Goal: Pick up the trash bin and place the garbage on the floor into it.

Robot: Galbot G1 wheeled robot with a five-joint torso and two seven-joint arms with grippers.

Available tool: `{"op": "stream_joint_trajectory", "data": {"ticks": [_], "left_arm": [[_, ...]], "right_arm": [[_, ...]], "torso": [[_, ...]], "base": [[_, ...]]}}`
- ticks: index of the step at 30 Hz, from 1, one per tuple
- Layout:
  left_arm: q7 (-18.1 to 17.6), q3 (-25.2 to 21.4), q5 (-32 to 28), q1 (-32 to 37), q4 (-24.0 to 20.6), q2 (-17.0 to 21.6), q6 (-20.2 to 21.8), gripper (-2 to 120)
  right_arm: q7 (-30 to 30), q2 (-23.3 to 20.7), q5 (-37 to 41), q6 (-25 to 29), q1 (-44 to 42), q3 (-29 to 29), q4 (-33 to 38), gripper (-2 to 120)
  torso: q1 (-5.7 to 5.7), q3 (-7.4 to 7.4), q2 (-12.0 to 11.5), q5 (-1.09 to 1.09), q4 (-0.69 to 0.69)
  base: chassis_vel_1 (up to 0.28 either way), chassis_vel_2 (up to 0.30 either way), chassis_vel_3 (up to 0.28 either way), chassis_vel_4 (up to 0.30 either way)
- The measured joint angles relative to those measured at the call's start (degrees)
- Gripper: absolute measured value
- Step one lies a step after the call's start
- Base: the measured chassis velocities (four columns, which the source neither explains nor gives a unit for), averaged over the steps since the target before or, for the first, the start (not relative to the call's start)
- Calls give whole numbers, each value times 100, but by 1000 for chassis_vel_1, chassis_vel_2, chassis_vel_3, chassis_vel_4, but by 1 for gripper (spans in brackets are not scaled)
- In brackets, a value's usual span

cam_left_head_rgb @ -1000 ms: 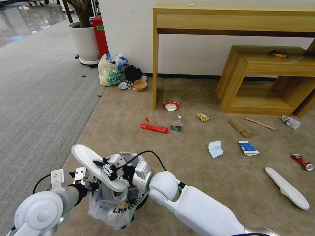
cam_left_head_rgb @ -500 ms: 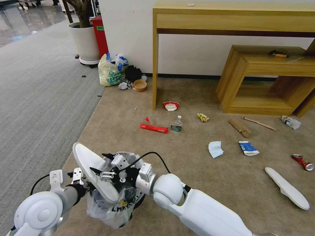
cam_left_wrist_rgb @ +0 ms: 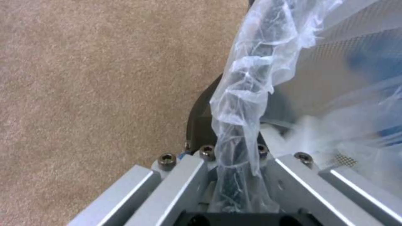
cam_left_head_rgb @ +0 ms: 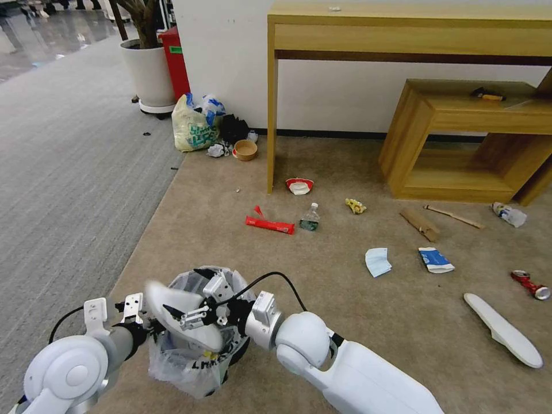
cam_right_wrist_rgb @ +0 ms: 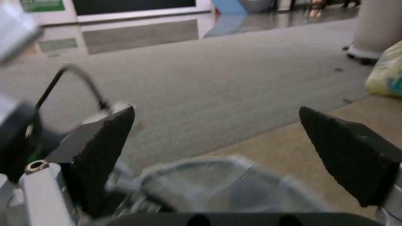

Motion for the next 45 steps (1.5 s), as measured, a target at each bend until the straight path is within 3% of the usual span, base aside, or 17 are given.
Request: {"op": "stream_joint_trajectory", "data": {"ticks": [8,19,25,30,45], "left_arm": [[82,-78,150,16,99,-207,0,0],[453,-343,555,207,110,-511,0,0],[599,-324,831,239,76,-605,0,0],[878,-314,1300,315,34,-689,0,0],[1011,-335,1473,406,-135,-812,0,0]], "right_arm": [[153,-254,255,-254,-66,786,284,100],[353,-677,199,-514,-1287,2936,338,100],[365,-662,-65,-474,-2010,3821,397,100],[343,-352,-365,-259,-2730,4519,401,100],[473,-116,-485,-226,-3209,4980,539,100]], "torso": [[0,0,0,0,0],[0,0,0,1,-1],[0,0,0,1,0],[0,0,0,-1,-1],[0,0,0,-1,0]], "base": [[0,0,0,0],[0,0,0,0],[0,0,0,0],[0,0,0,0],[0,0,0,0]]}}
